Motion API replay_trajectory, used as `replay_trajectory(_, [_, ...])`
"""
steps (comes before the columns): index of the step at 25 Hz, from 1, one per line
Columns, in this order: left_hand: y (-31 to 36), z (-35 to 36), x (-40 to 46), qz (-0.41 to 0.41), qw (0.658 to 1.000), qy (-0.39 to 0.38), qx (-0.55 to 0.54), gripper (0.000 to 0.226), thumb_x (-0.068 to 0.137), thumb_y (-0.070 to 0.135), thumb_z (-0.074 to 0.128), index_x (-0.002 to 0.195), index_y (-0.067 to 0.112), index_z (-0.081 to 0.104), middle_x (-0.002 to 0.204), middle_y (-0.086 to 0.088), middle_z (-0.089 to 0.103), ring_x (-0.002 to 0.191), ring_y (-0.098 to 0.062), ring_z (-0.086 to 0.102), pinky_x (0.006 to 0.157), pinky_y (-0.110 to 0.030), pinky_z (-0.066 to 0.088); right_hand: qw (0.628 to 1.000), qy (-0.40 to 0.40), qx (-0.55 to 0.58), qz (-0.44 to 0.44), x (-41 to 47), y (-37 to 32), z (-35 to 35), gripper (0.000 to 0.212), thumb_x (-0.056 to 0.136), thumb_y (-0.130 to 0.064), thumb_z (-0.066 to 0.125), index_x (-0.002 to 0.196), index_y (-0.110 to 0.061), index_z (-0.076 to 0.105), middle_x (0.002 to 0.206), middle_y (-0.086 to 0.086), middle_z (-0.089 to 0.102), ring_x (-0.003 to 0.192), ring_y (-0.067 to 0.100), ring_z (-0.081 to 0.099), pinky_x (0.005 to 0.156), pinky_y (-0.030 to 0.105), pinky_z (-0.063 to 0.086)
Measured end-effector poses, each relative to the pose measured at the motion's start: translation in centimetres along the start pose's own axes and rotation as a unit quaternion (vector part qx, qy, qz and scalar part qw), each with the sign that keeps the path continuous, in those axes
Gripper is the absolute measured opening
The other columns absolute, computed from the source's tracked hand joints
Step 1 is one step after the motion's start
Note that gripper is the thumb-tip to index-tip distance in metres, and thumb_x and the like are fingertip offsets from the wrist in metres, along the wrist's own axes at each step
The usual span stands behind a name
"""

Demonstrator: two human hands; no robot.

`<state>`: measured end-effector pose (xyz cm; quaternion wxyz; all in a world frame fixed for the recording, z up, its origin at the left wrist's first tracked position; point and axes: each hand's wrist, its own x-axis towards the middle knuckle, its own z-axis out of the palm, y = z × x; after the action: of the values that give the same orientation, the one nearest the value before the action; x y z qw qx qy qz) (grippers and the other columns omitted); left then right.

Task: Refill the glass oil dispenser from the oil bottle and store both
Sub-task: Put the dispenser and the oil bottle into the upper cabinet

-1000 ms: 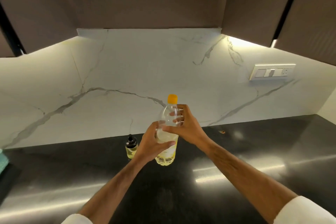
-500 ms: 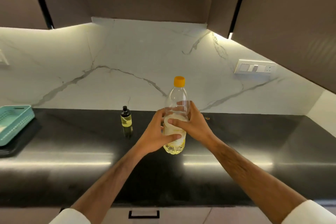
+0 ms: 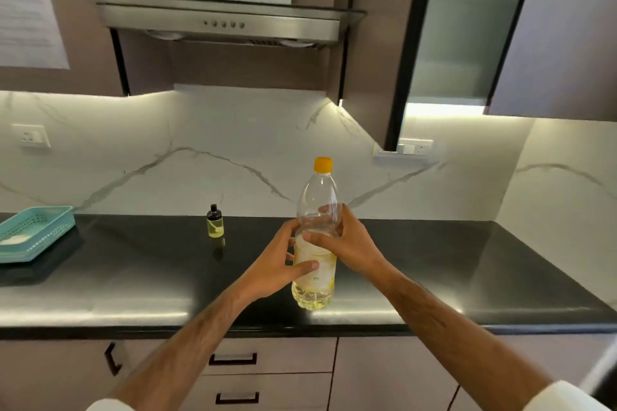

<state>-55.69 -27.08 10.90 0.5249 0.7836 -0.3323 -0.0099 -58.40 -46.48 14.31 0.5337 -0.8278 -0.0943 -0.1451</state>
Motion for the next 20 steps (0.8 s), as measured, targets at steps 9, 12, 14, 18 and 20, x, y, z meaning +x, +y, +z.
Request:
replay_trajectory(9, [8.4, 8.3, 2.7, 0.01, 0.998, -0.029, 0.046, 0.066, 0.089, 0.042, 0.074, 0.143, 0.035, 0.036, 0.139, 0.018, 0.047, 0.124, -0.005, 0.054, 0.098, -0.028, 0.052, 0.999, 0.044, -0.023, 0.013, -5.2, -0.6, -11.2, 0.062, 0.077, -0.044, 0.088, 0.124, -0.023, 0.054, 0.113, -0.007, 0.072, 0.099, 0.005, 0.072, 0.082, 0.022, 0.06])
replay_trajectory(12, [10.5, 11.3, 5.8, 0.016, 0.998, -0.024, 0.05, 0.065, 0.092, 0.037, 0.072, 0.144, 0.031, 0.034, 0.139, 0.019, 0.045, 0.125, -0.002, 0.052, 0.089, -0.01, 0.048, 0.998, 0.05, -0.029, 0.005, -4.1, 0.5, -15.5, 0.065, 0.077, -0.048, 0.087, 0.126, -0.023, 0.052, 0.115, -0.009, 0.07, 0.098, 0.004, 0.071, 0.082, 0.021, 0.059])
replay_trajectory(14, [11.9, 13.6, 9.0, 0.013, 0.999, -0.017, 0.046, 0.065, 0.093, 0.033, 0.071, 0.145, 0.029, 0.033, 0.137, 0.019, 0.045, 0.124, -0.003, 0.051, 0.084, -0.005, 0.048, 0.998, 0.053, -0.041, -0.004, -2.4, 1.6, -19.2, 0.071, 0.077, -0.056, 0.084, 0.13, -0.022, 0.051, 0.12, -0.005, 0.069, 0.1, 0.009, 0.07, 0.086, 0.023, 0.058])
replay_trajectory(18, [14.9, 18.1, 17.3, 0.033, 0.996, 0.02, 0.078, 0.065, 0.093, 0.039, 0.068, 0.145, 0.032, 0.03, 0.142, 0.018, 0.04, 0.127, -0.004, 0.046, 0.091, -0.012, 0.044, 0.994, 0.073, -0.063, -0.048, 2.5, 3.5, -27.6, 0.111, 0.052, -0.097, 0.064, 0.136, -0.025, 0.051, 0.127, -0.003, 0.069, 0.111, 0.016, 0.069, 0.091, 0.028, 0.058])
replay_trajectory(20, [16.6, 19.6, 21.1, 0.036, 0.994, 0.042, 0.092, 0.065, 0.094, 0.039, 0.067, 0.146, 0.031, 0.029, 0.144, 0.016, 0.039, 0.126, -0.005, 0.045, 0.1, -0.021, 0.041, 0.993, 0.071, -0.071, -0.061, 5.1, 3.6, -31.4, 0.111, 0.052, -0.097, 0.065, 0.136, -0.025, 0.051, 0.128, -0.003, 0.068, 0.113, 0.015, 0.068, 0.093, 0.033, 0.059])
